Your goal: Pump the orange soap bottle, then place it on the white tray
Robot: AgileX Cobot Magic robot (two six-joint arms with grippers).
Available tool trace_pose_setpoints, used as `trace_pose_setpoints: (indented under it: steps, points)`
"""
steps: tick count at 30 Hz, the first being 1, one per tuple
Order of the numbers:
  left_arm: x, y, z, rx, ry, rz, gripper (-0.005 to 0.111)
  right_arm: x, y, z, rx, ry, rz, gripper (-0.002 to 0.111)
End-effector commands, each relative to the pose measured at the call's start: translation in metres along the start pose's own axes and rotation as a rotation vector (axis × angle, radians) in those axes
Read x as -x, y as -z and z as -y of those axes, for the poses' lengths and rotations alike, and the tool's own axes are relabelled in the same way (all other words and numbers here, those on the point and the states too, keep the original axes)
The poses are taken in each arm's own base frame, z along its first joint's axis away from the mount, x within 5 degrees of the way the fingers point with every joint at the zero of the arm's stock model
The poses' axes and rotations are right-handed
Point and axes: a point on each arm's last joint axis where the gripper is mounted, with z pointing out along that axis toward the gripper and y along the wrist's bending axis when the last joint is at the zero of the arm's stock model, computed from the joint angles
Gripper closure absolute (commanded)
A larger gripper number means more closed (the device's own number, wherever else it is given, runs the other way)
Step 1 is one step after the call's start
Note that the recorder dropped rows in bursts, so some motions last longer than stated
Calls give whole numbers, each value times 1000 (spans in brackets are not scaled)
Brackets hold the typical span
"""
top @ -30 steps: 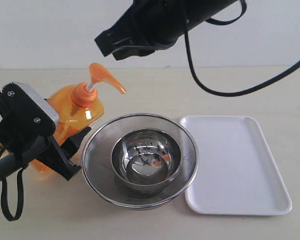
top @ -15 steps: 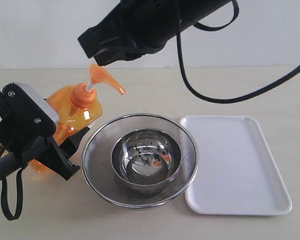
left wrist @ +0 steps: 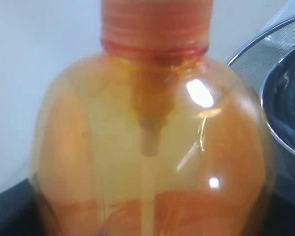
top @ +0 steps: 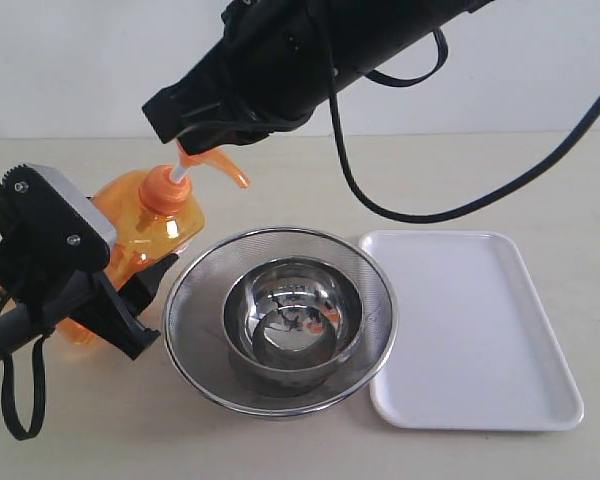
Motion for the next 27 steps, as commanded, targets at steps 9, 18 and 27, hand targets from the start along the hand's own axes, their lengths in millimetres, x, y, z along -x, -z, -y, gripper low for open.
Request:
trace_pose_setpoints:
  steps: [9,18,27]
  points:
    - [2,0,1,-16,23,6,102,-14,-30,10,19,-27,-80,109]
    - [3,0,2,-26,16,15,102,-15,-30,9,26,-29,-90,109]
    - [4,0,3,-34,20,28,102,-20,-41,12,37,-50,-113,109]
